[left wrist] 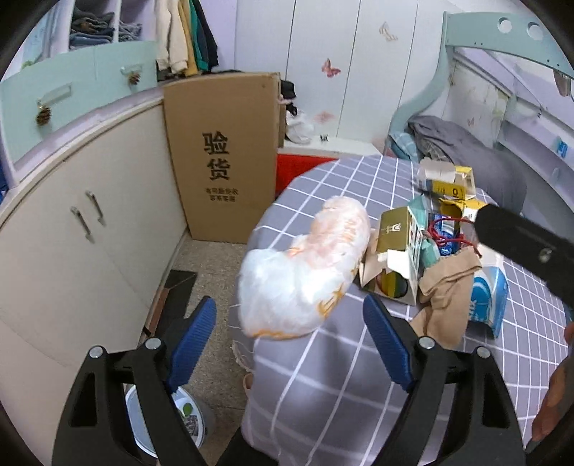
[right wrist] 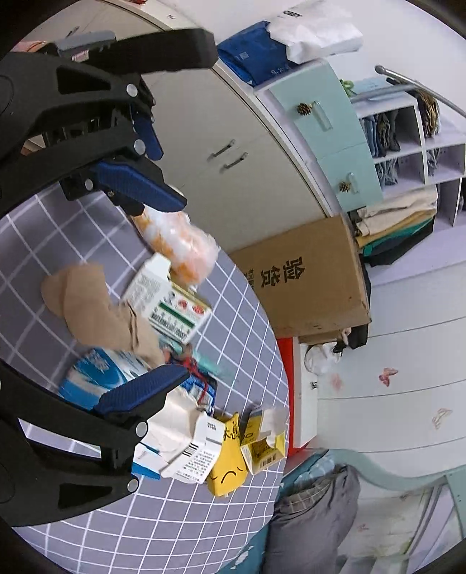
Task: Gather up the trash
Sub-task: 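Grasp the white plastic bag with the left tool while the right tool grasps the olive tissue box, then carry bag and tissue box to the wastebasket and open both tools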
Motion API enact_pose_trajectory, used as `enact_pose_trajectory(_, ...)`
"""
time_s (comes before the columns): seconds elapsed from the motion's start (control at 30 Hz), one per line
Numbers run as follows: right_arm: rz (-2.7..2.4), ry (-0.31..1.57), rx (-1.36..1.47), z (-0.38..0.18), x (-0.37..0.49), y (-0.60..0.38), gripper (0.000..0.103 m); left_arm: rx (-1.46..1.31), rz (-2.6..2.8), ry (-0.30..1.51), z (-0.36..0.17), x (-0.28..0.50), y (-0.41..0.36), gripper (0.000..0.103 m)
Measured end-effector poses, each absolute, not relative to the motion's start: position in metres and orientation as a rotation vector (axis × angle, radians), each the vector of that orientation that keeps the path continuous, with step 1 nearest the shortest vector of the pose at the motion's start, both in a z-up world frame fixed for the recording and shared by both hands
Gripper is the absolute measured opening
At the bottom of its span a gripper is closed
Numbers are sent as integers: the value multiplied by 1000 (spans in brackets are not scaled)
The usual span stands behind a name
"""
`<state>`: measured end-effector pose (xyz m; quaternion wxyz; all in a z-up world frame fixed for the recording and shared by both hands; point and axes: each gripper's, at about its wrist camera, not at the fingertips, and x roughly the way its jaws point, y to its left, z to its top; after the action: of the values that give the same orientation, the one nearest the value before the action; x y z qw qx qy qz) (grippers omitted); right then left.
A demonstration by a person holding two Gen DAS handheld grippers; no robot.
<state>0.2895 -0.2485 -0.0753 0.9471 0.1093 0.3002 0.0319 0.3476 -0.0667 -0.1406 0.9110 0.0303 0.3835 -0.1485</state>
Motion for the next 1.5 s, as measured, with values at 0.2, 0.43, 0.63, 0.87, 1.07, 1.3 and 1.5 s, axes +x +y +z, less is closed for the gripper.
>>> enact_pose_trajectory(0.2, 61, 678, 249, -78, 312, -259, 87, 102, -339, 856, -154, 374, -82, 42)
enact_pose_trajectory(0.43, 66, 824, 229, -84, 345, -246, 88, -20, -307, 781, -138, 371, -55, 29)
enact_pose_trajectory(0.63, 50, 958, 175, -100, 369, -231, 88, -65, -232, 726, -127, 364, -25, 28)
enact_pose_trajectory(0.87, 32, 1038, 70, -121, 387, -206, 88, -82, -232, 732, -130, 360, -10, 28)
enact_pose_trajectory(1.07, 34, 1034, -58, -125, 389, -182, 48, -106, -229, 751, -136, 358, 7, 28)
enact_pose_trajectory(1.3, 60, 936, -37, -97, 377, -174, 46, -156, -213, 740, -131, 348, 35, 28)
enact_pose_trajectory(1.5, 150, 843, -19, -60, 355, -143, 46, -177, -161, 719, -121, 329, 67, 28)
